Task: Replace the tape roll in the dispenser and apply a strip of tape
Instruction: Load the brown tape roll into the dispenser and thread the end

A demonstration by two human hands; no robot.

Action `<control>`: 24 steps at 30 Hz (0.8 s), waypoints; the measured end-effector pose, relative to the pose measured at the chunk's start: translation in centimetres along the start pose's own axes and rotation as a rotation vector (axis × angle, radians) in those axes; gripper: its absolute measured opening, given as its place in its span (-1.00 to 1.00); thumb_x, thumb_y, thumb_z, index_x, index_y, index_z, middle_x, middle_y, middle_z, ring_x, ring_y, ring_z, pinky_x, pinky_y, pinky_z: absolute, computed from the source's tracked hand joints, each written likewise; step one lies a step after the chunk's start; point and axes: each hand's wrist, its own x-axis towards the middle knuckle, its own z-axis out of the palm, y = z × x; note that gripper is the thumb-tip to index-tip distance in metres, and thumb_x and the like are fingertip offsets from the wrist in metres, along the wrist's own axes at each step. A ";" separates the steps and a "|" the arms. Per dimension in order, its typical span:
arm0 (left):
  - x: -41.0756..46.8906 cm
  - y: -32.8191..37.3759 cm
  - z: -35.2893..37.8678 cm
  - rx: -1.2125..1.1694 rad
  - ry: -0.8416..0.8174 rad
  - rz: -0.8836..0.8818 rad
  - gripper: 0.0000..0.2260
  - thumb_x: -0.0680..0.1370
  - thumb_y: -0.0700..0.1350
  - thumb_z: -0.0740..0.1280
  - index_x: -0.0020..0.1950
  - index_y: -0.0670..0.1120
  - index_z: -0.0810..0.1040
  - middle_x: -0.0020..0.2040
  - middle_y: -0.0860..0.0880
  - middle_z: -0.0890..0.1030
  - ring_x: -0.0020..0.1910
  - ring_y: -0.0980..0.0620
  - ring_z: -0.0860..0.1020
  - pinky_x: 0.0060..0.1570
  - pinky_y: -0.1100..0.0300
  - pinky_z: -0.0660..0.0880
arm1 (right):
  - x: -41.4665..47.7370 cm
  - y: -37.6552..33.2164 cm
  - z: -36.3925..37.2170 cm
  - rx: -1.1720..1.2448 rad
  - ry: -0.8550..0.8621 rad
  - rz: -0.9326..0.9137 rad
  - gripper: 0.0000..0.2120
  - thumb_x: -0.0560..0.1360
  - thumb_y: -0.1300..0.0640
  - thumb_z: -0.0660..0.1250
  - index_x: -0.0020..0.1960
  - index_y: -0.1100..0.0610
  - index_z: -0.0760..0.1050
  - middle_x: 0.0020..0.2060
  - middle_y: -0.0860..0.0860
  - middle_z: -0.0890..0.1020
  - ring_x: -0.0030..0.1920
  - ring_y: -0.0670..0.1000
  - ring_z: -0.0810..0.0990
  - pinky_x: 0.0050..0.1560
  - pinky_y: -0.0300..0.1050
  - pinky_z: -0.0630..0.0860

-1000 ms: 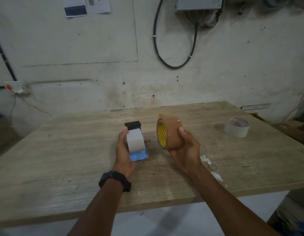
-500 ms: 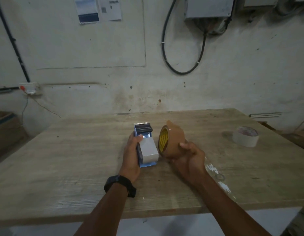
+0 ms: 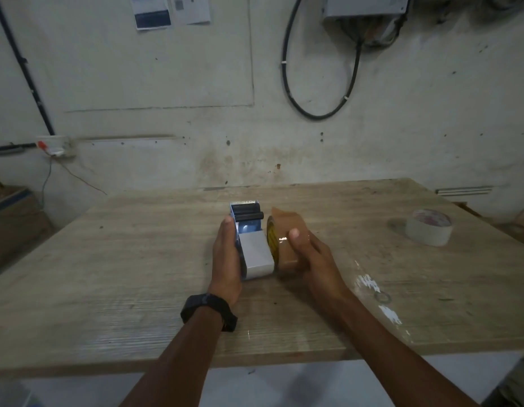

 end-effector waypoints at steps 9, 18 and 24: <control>-0.9 0.7 0.4 0.088 0.017 0.095 -0.47 0.60 0.39 0.02 0.34 0.12 0.50 0.18 -0.16 0.67 0.14 -0.27 0.64 0.14 -0.28 0.57 | -0.5 0.0 0.5 -0.261 -0.087 -0.033 -0.38 0.41 -0.41 0.35 0.38 -0.16 0.51 0.24 -0.02 0.66 0.21 0.02 0.66 0.21 0.04 0.63; -0.8 0.7 0.4 0.093 -0.039 0.074 -0.44 0.56 0.42 0.01 0.44 0.19 0.40 0.29 -0.13 0.62 0.19 -0.18 0.65 0.23 -0.30 0.55 | -1.2 -0.5 1.2 -0.307 -0.127 -0.048 -0.60 0.42 -0.30 0.33 0.24 -0.32 0.41 0.02 -0.19 0.67 -0.03 -0.26 0.71 -0.16 -0.30 0.64; -0.9 0.6 0.4 0.086 -0.020 0.019 -0.38 0.47 0.50 0.09 0.37 0.20 0.51 0.28 -0.12 0.65 0.23 -0.17 0.64 0.27 -0.32 0.51 | -1.6 -1.1 1.3 -0.330 -0.109 -0.078 -0.46 0.45 -0.27 0.31 0.39 -0.15 0.42 0.06 -0.18 0.66 -0.02 -0.29 0.69 -0.17 -0.36 0.61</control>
